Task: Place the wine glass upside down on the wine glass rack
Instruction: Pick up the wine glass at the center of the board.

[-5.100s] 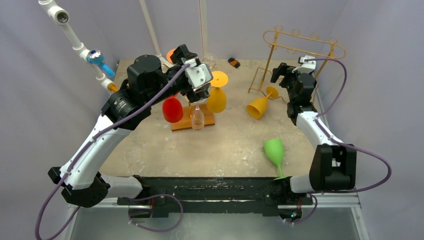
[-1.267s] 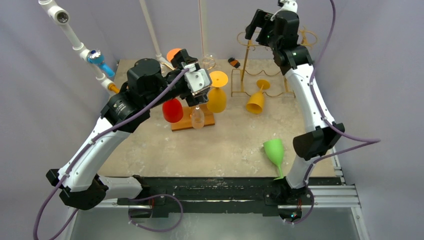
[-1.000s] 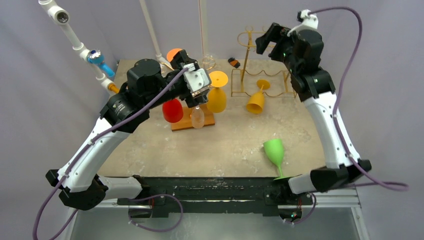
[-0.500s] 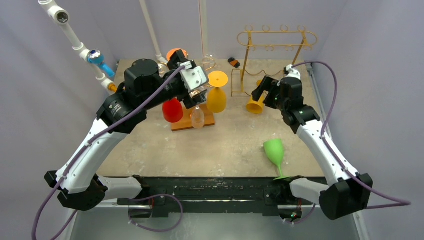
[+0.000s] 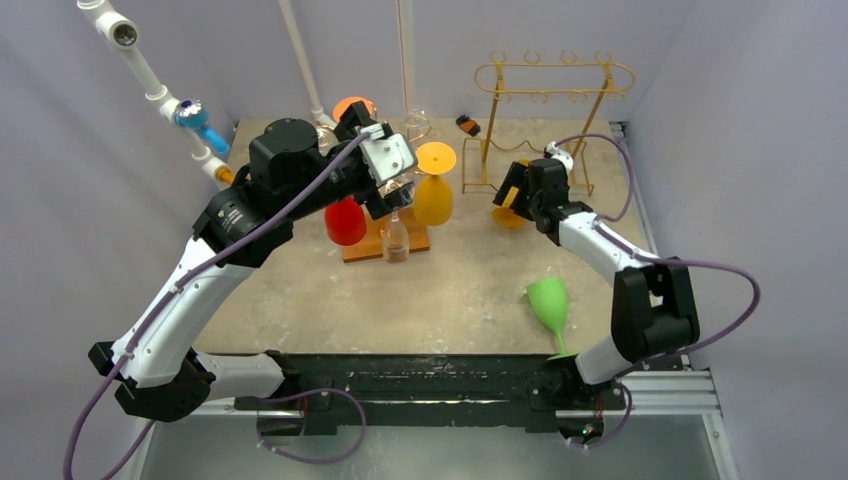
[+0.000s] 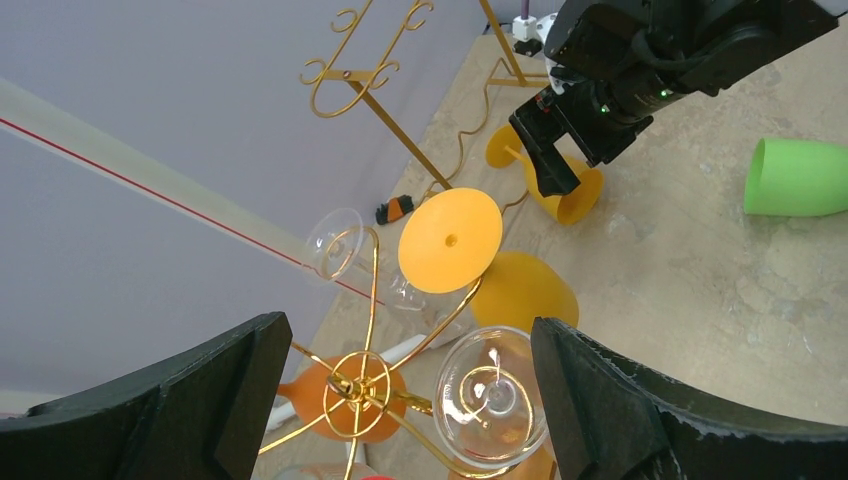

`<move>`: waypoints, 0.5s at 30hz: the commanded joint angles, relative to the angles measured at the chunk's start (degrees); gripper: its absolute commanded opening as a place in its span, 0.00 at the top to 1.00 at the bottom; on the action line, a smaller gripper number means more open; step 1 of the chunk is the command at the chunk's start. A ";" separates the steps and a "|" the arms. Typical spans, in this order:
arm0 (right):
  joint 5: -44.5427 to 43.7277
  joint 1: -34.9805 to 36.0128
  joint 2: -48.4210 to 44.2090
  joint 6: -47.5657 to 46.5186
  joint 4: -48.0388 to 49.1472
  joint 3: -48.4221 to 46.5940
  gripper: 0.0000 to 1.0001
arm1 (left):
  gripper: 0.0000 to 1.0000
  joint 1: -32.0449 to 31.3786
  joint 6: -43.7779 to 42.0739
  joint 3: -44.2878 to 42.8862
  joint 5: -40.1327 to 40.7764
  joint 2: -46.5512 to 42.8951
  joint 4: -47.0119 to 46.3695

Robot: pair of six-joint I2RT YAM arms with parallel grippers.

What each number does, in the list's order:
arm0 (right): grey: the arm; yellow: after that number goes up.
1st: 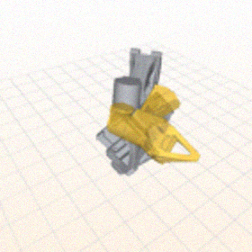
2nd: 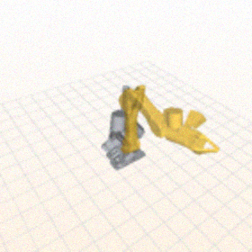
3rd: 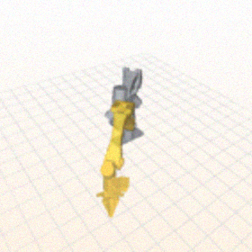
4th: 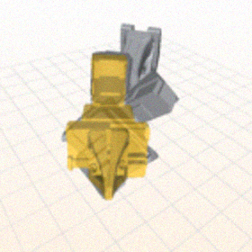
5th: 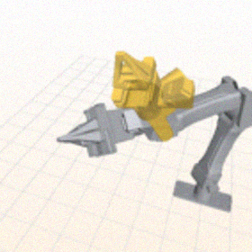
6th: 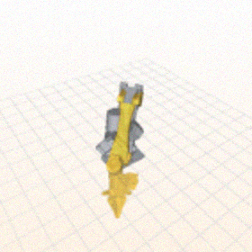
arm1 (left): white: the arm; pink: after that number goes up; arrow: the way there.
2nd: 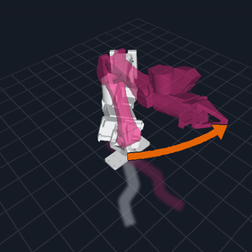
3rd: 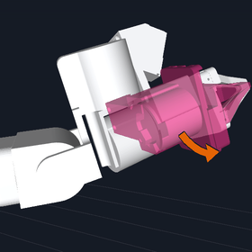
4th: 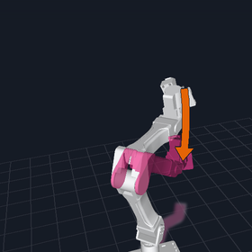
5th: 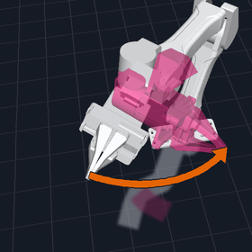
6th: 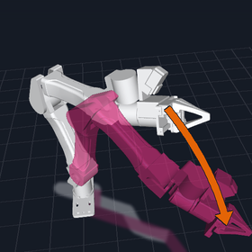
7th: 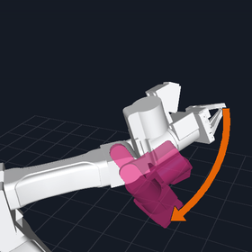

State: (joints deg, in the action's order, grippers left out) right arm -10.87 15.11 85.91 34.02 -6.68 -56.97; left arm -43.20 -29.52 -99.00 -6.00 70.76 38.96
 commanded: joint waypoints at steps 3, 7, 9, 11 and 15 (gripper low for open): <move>-4.00 -1.84 5.03 1.58 10.04 -0.63 0.01 | 0.01 -0.04 1.23 0.42 1.19 -1.53 0.92; -5.17 -1.93 9.38 1.21 9.80 -2.72 0.01 | 0.01 -0.08 1.43 0.57 0.53 -1.33 0.95; -5.00 -1.88 11.06 1.30 9.76 -3.34 0.01 | 0.01 -0.07 1.47 0.60 0.30 -1.39 0.95; -4.61 -1.93 12.28 1.75 9.77 -3.35 0.01 | 0.01 -0.05 1.52 0.45 0.07 -1.46 0.84; -3.54 -1.87 13.89 2.47 9.93 -2.42 0.06 | 0.01 -0.08 1.55 0.38 -0.02 -1.59 0.61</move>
State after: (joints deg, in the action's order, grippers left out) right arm -13.98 13.17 99.50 35.22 1.13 -58.17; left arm -43.20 -29.52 -98.52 -6.63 70.57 39.16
